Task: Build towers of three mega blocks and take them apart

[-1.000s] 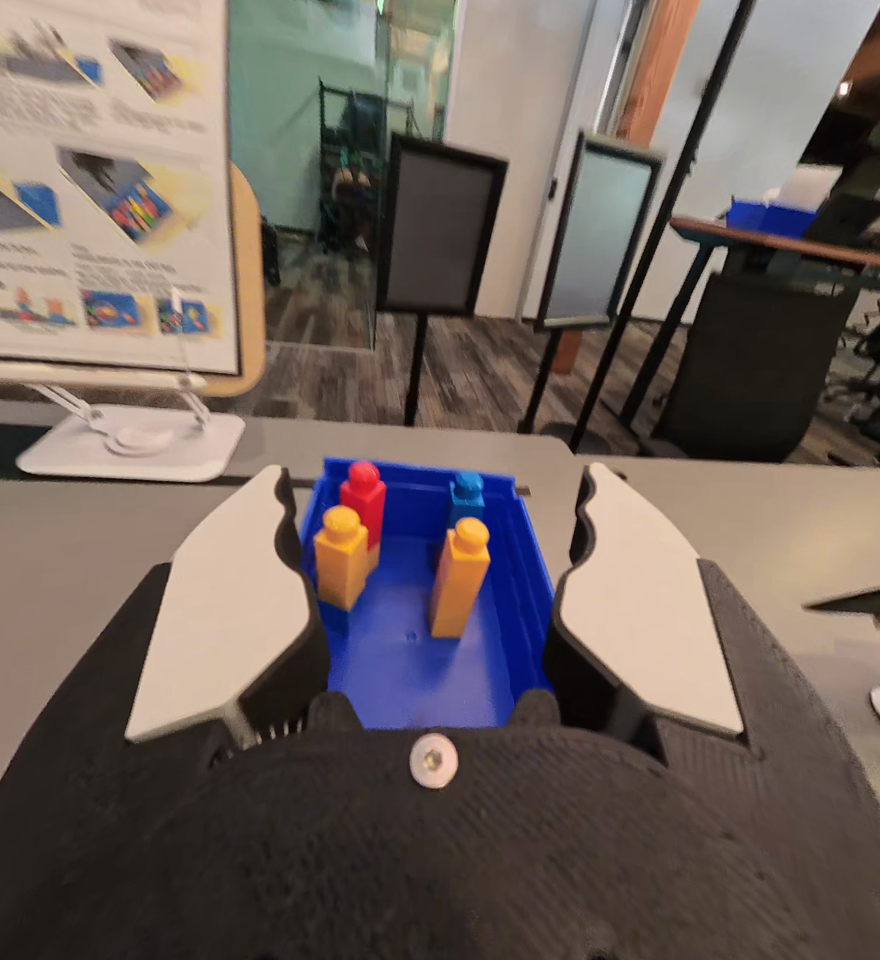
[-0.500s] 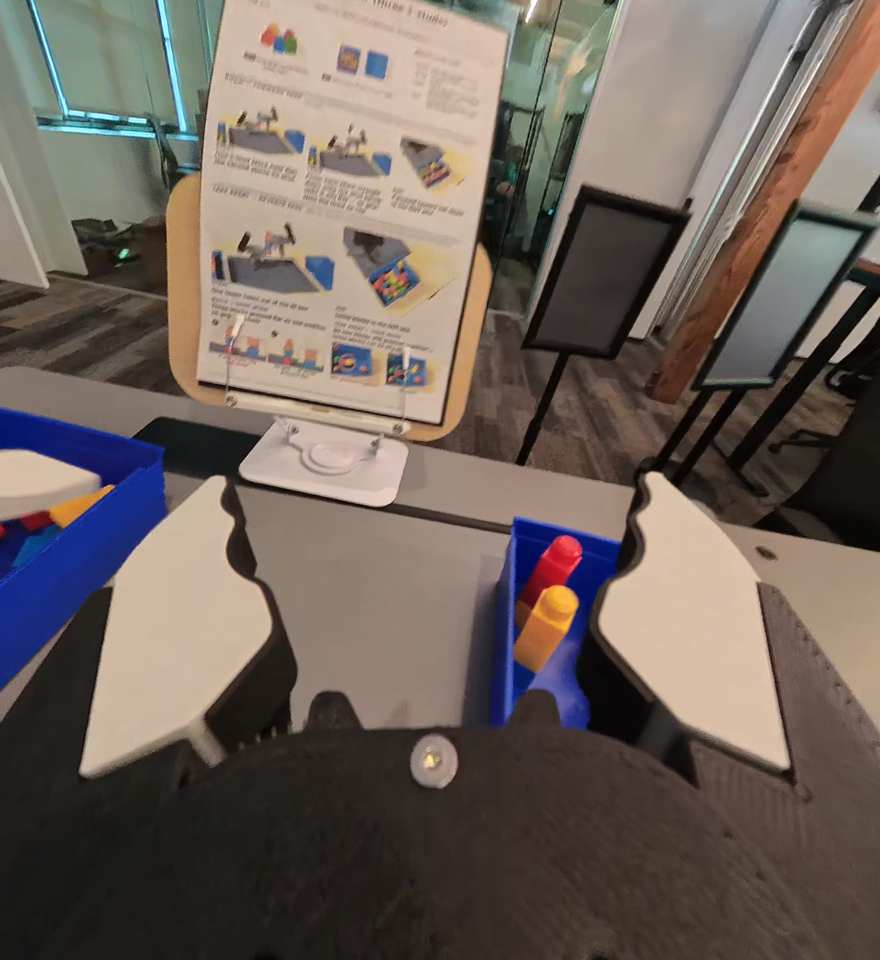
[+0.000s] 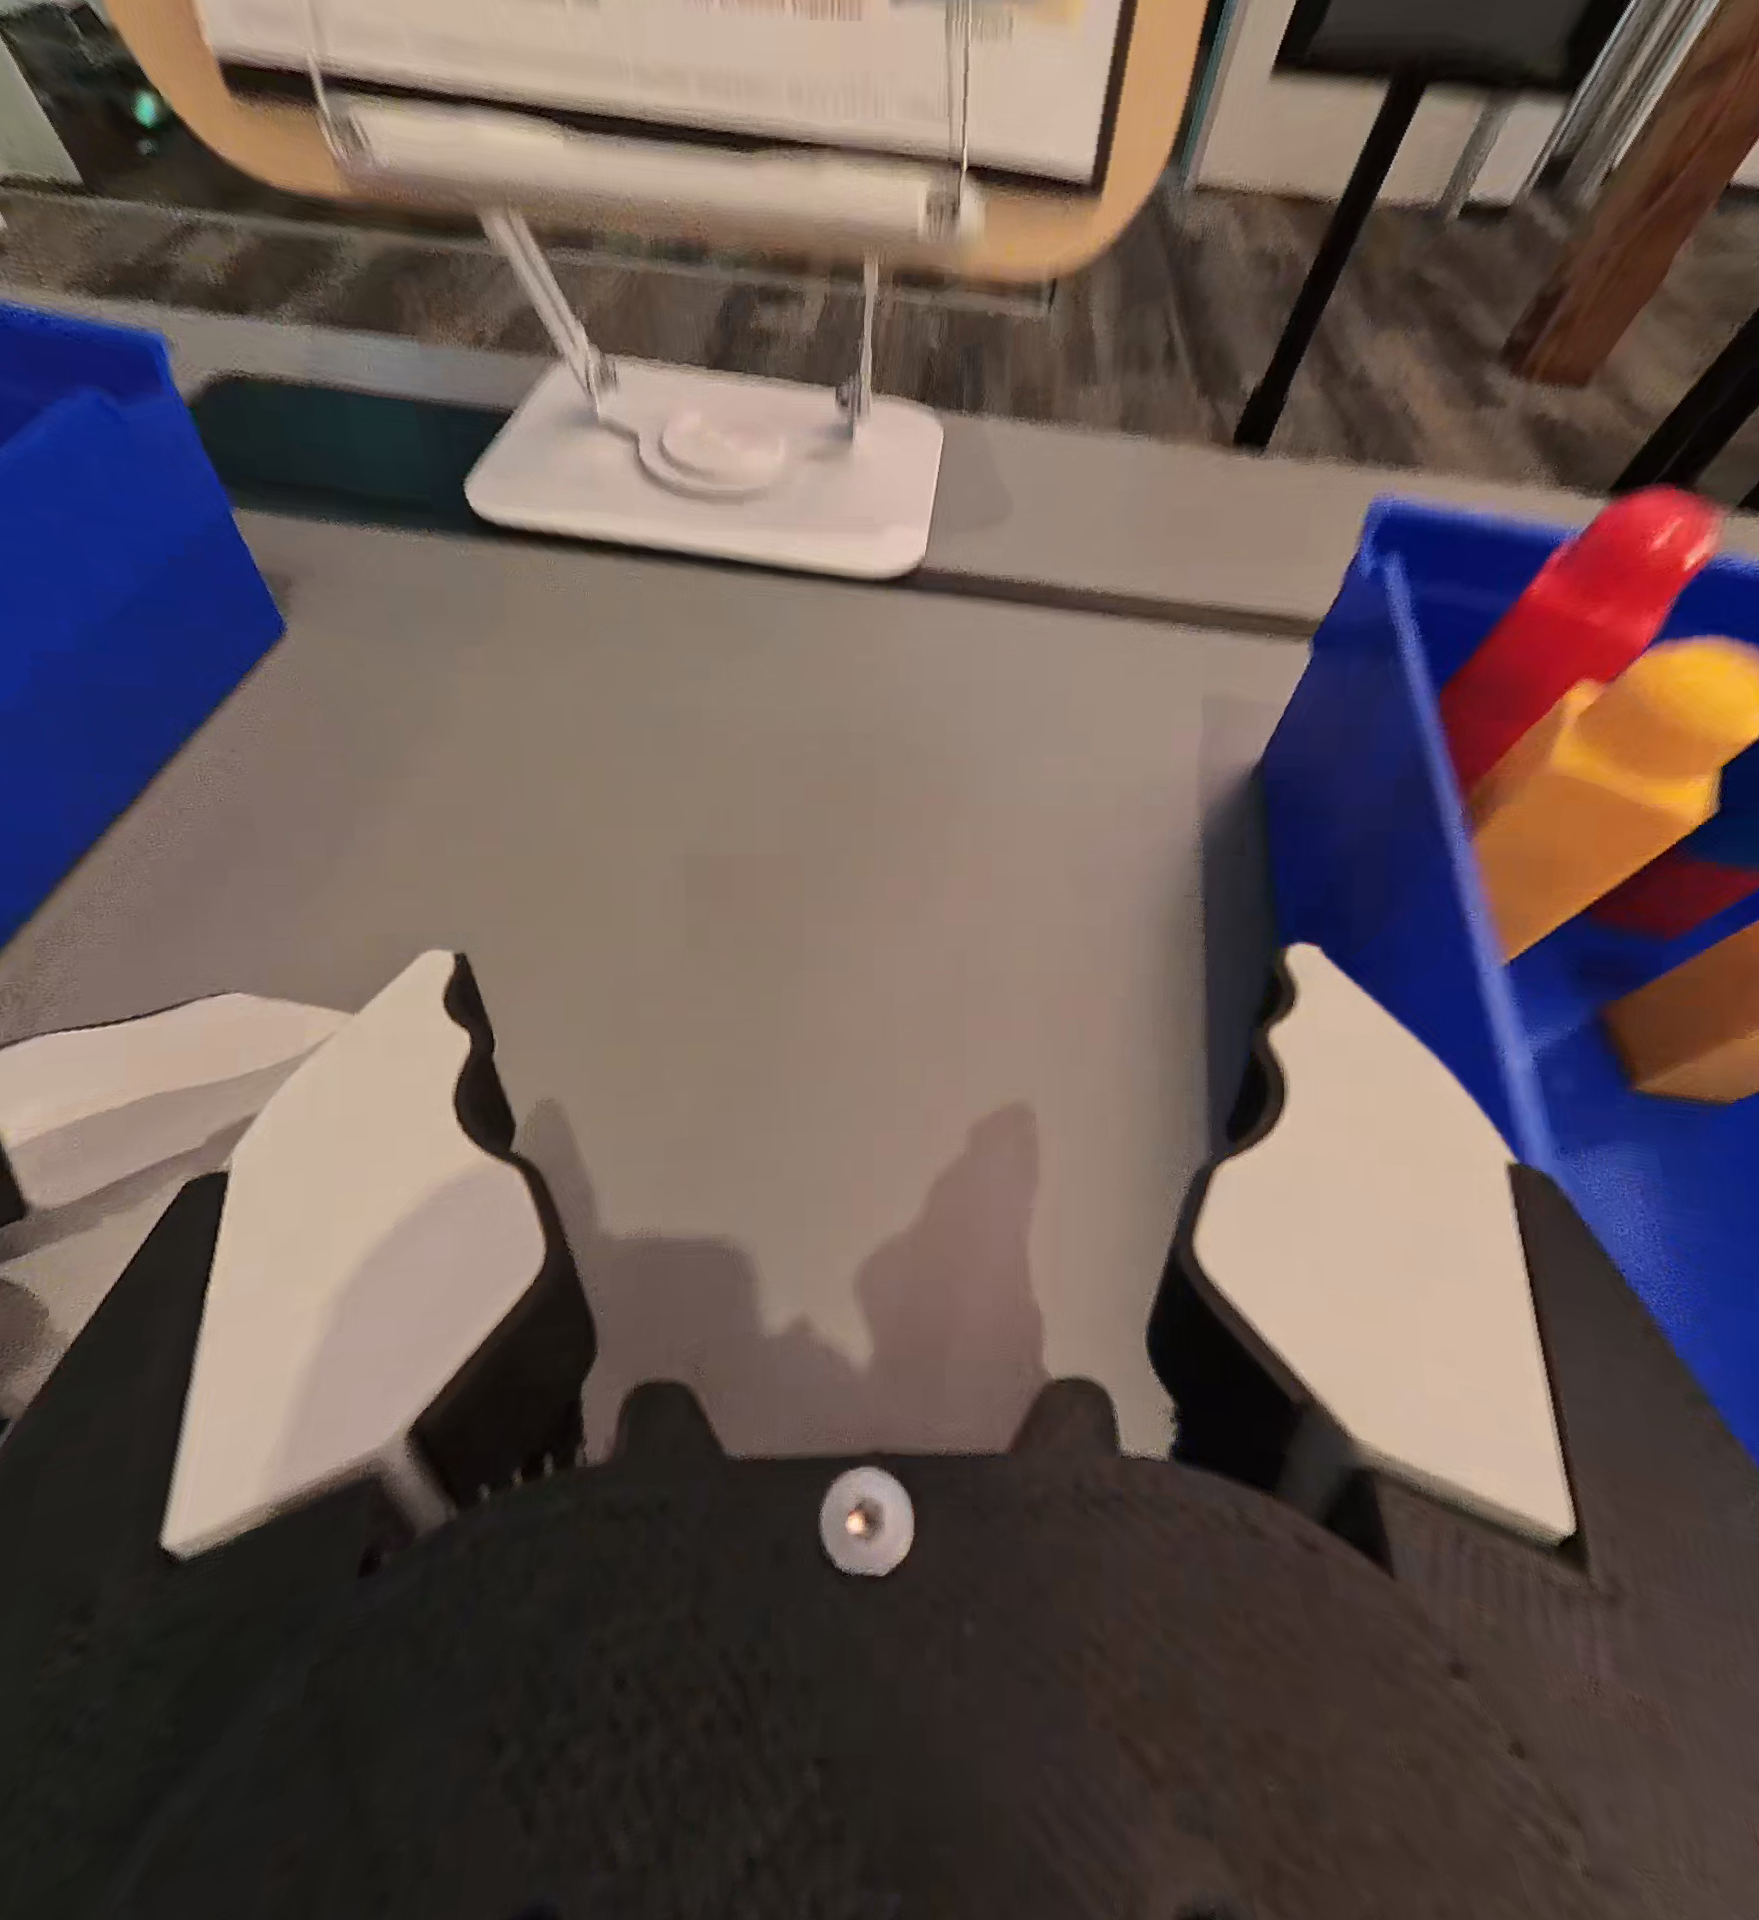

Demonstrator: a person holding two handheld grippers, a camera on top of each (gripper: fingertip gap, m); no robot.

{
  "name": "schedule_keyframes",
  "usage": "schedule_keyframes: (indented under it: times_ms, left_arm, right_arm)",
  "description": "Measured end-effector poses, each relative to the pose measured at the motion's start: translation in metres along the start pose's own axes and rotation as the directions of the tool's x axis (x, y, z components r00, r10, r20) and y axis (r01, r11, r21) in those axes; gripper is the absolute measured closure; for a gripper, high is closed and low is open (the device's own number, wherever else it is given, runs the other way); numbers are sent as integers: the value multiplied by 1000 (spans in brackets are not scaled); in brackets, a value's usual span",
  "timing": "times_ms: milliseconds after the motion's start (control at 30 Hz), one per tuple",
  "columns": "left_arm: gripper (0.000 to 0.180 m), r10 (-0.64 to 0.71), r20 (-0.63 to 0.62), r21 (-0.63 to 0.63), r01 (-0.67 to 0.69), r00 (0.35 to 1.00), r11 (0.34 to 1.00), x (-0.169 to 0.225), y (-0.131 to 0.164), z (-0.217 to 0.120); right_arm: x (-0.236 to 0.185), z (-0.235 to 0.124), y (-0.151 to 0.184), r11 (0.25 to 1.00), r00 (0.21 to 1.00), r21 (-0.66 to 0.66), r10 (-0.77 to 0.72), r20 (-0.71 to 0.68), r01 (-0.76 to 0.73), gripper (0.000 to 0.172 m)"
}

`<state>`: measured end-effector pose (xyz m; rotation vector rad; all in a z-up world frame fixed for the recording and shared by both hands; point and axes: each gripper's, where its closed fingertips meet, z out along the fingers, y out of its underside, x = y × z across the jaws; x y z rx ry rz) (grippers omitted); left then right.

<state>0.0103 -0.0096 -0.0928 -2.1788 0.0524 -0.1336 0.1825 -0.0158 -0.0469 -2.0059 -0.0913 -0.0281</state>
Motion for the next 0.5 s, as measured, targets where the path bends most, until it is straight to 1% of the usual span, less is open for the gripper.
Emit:
schedule_keyframes:
  times_ms: [100, 167, 300, 367, 500]
  left_arm:
    - [35, -16, 21, -52, 17, 1000, 998, -2, 24, 12]
    - [35, -10, 39, -98, 13, 999, 995, -4, 38, 19]
    - [35, -7, 72, -139, 17, 997, 990, -8, 54, 29]
    - [35, 5, 89, -178, 11, 996, 984, -11, 60, 33]
    - [35, 34, 125, -213, -7, 992, 977, -16, 63, 36]
  right_arm:
    - [-9, 20, 38, 993, 999, -109, 43, 28, -40, 35]
    - [-13, 29, 54, 987, 998, -157, 48, 29, -43, 35]
    - [-16, 41, 65, 979, 998, -194, 57, 14, -54, 35]
    - [-17, 46, 72, 973, 998, -220, 66, 8, -62, 35]
    - [-15, 56, 91, 958, 998, -281, 59, -6, -58, 34]
